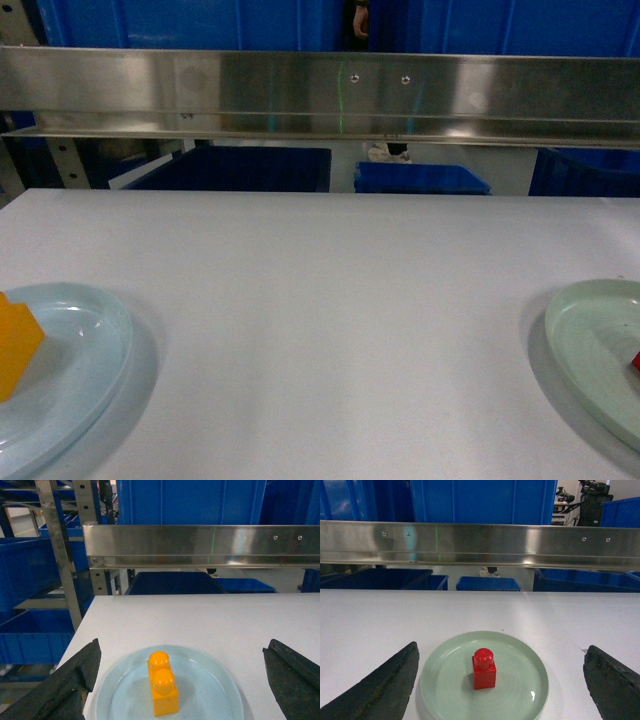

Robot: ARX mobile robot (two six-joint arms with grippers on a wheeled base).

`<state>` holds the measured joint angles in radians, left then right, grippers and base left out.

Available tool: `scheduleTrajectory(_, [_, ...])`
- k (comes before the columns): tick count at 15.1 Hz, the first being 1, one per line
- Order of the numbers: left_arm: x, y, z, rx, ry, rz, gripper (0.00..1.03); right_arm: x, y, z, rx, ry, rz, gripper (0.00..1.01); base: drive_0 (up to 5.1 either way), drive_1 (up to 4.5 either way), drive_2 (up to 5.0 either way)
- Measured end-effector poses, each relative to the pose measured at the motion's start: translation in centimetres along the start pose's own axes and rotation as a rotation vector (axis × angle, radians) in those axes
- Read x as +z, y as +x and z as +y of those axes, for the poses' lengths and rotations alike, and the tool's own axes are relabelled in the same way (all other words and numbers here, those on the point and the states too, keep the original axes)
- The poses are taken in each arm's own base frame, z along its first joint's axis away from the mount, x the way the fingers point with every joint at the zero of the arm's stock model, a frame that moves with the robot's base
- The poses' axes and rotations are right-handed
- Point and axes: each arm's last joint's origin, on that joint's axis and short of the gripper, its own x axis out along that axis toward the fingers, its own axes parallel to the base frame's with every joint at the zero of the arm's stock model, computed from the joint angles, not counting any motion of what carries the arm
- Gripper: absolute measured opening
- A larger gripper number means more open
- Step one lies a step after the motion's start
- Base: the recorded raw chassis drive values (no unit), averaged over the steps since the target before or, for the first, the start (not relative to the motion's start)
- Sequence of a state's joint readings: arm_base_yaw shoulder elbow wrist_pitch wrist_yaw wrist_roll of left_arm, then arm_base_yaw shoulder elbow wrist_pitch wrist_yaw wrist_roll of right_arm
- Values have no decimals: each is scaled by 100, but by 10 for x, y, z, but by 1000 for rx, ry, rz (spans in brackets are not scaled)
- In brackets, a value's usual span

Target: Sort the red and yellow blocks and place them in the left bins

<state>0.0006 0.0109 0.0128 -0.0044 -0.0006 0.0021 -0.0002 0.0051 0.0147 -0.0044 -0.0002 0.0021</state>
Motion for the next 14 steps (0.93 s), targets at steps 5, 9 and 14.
scheduleTrajectory(5, [0,0,0,0,0,0,98,0,0,0,0,0,0,98,0,0,0])
scheduleTrajectory(9, [0,0,0,0,0,0,98,0,0,0,0,0,0,98,0,0,0])
scheduleTrajectory(14, [0,1,3,8,6,2,98,-2,5,1,22,1,35,98,0,0,0])
